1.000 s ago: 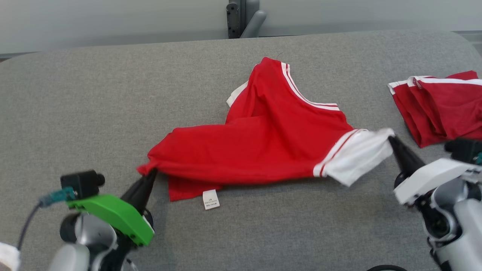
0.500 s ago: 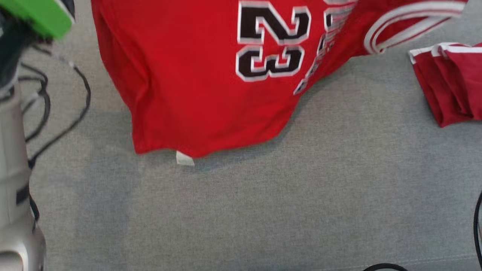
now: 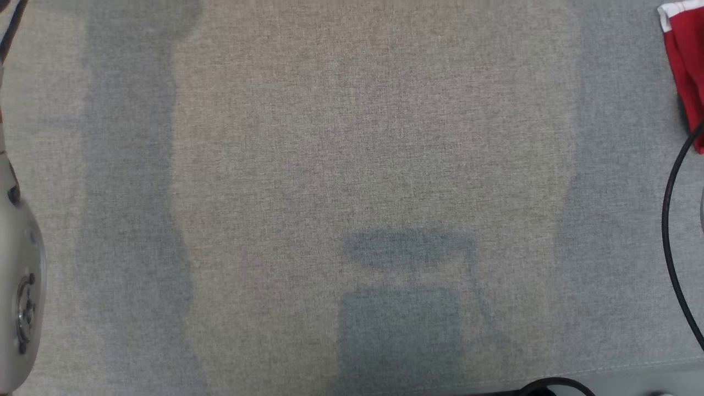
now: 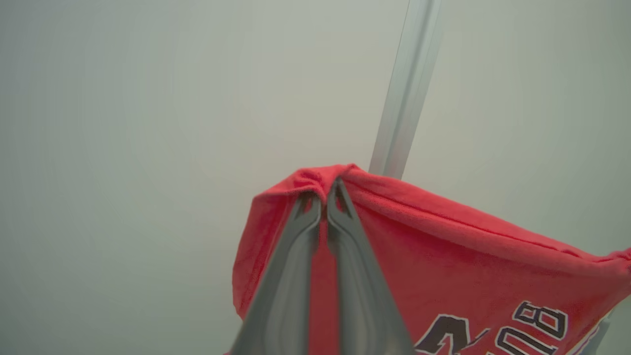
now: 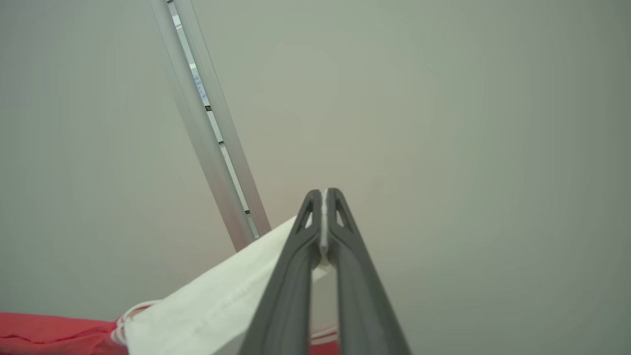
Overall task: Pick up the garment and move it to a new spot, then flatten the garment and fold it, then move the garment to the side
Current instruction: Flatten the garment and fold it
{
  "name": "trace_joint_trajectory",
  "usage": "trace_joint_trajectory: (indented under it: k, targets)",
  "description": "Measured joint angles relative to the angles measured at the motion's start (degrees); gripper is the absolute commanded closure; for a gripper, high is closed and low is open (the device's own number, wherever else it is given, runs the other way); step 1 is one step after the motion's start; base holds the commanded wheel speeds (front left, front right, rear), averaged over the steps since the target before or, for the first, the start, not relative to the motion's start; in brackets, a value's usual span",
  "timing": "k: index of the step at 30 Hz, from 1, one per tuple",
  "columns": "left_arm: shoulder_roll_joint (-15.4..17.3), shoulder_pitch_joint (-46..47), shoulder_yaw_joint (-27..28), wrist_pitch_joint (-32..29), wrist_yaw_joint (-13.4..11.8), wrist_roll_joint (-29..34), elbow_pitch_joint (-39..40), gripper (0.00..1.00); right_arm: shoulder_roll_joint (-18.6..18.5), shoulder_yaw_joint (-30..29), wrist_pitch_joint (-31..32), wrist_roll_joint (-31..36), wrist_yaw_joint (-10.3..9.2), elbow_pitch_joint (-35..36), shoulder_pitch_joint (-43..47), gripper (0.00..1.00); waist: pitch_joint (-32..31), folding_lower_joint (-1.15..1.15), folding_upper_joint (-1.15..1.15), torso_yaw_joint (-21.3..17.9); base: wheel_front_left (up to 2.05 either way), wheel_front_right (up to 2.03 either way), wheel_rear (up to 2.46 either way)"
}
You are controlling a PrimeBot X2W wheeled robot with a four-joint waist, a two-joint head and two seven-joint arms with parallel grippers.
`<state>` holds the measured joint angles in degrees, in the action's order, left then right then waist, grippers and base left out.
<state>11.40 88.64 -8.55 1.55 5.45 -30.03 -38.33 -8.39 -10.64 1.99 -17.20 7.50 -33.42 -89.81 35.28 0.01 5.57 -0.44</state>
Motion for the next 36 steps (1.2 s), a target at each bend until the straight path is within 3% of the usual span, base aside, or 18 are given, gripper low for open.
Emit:
trace_joint_trajectory:
  k: [3, 8, 13, 16, 20, 26, 30, 36]
  targets:
    - [1.7, -1.5, -2.3, 4.9, 1.6, 0.3, -3.4, 1.0, -1.5, 6.1, -1.6, -5.3, 0.0, 0.5, 4.6, 1.0, 1.2, 0.0, -0.01, -0.4, 0.0, 0.0, 0.0]
    - [5.1, -13.2, -7.0, 9.9, 1.9, -4.1, -3.1, 1.0, -4.5, 13.8, -3.0, -16.2, 0.0, 6.3, 21.8, 1.0, 0.1, -0.01, -0.01, -1.1, 0.0, 0.0, 0.0]
    - [10.5, -31.3, -11.4, 11.1, 2.1, -10.8, 1.4, 1.0, -9.0, 17.0, -5.1, -22.3, 0.03, 12.7, 42.4, 1.0, -3.3, -0.02, 0.01, -1.6, 0.0, 0.0, 0.0]
    - [13.0, -42.7, -12.5, 11.9, 2.1, -11.2, 4.0, 1.0, -10.3, 17.3, -5.7, -25.0, 0.04, 15.6, 54.3, 1.0, -6.1, -0.02, 0.01, -1.7, 0.0, 0.0, 0.0]
    - [13.0, -52.9, -10.1, 12.6, 1.0, -14.4, 8.7, 1.0, -11.1, 17.2, -6.0, -26.7, 0.07, 19.0, 64.0, 1.0, -9.2, -0.02, 0.03, -1.7, 0.0, 0.0, 0.0]
    - [12.8, -74.6, -11.7, 13.0, -6.1, -13.0, 20.7, 1.0, -13.1, 17.0, -5.9, -25.4, 0.08, 20.7, 79.8, 1.0, -15.0, -0.02, 0.03, -1.9, 0.0, 0.0, 0.0]
    - [9.9, -88.1, -13.2, 13.1, -11.4, -13.1, 26.8, 1.0, -13.4, 16.1, -6.5, -24.3, 0.07, 19.9, 86.7, 1.0, -18.4, -0.02, 0.03, -2.2, 0.0, 0.0, 0.0]
    - [6.7, -99.8, -15.4, 12.3, -15.0, -15.2, 34.2, 1.0, -13.5, 11.7, -7.4, -24.8, 0.07, 18.8, 96.7, 1.0, -21.4, -0.02, 0.04, -1.9, 0.0, 0.0, 0.0]
